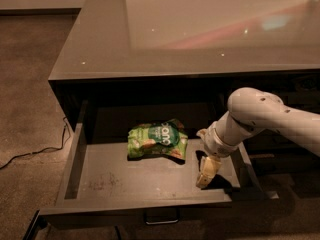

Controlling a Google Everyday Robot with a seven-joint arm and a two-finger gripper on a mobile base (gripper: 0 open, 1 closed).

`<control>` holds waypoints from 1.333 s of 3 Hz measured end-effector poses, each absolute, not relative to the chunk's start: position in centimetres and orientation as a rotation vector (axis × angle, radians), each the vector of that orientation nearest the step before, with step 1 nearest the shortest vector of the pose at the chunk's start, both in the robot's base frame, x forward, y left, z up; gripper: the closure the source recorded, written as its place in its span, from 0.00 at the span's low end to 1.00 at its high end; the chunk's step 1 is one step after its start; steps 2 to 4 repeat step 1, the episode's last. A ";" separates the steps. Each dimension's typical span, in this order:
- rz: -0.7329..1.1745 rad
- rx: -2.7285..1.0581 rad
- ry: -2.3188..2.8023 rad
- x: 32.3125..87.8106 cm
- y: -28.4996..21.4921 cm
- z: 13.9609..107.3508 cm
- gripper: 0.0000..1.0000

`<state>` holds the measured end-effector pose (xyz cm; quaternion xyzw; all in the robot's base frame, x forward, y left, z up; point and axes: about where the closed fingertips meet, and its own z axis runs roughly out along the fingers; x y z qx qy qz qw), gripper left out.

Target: Open top drawer

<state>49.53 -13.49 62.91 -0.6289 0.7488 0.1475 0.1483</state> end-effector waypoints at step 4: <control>0.424 -1.809 2.153 49.5 -13.5 62.9 0.00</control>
Offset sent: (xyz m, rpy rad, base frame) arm 0.0000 0.0000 0.0000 0.0000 0.0000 0.0000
